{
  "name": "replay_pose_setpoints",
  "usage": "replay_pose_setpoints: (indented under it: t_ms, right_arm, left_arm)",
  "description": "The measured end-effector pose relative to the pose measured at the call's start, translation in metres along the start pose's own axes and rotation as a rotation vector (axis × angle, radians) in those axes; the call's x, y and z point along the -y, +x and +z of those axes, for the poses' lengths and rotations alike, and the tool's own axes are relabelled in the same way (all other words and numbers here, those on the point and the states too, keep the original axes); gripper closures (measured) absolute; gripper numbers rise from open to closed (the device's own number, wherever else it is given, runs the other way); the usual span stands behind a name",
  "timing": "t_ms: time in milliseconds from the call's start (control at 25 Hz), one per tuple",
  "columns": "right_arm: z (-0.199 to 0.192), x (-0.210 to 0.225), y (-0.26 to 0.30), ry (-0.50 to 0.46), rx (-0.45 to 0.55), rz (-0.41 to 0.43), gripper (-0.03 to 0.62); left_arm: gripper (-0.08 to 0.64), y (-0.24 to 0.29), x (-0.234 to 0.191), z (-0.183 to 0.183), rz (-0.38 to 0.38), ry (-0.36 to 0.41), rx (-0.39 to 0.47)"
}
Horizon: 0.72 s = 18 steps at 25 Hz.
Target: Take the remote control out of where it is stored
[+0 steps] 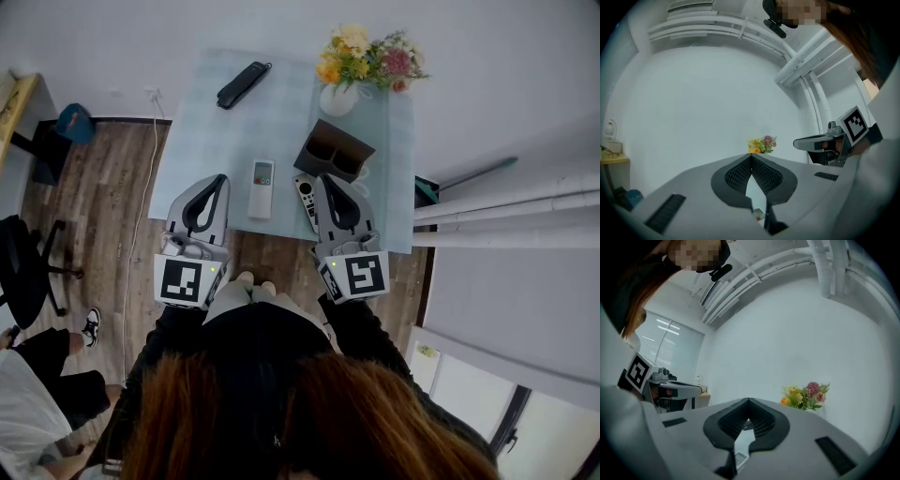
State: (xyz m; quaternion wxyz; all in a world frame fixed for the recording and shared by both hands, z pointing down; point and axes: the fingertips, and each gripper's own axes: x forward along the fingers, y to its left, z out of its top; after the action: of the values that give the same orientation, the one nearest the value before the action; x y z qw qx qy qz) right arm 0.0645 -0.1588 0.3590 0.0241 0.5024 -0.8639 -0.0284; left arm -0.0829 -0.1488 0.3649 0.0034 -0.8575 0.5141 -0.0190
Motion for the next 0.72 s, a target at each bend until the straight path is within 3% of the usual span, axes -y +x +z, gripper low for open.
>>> replay_pose_setpoints:
  t_ms: [440,720]
  right_arm:
    - [0.0014,-0.0001,-0.0053,-0.007,0.001,-0.010,0.578]
    - [0.0039,-0.0019,-0.0072,-0.010,0.005,-0.009,0.578]
  left_arm:
    - [0.555,-0.0028,0.0056,-0.0007,0.000,0.005,-0.027]
    - [0.555,-0.0040,0.0077,0.0033,-0.001,0.008,0.001]
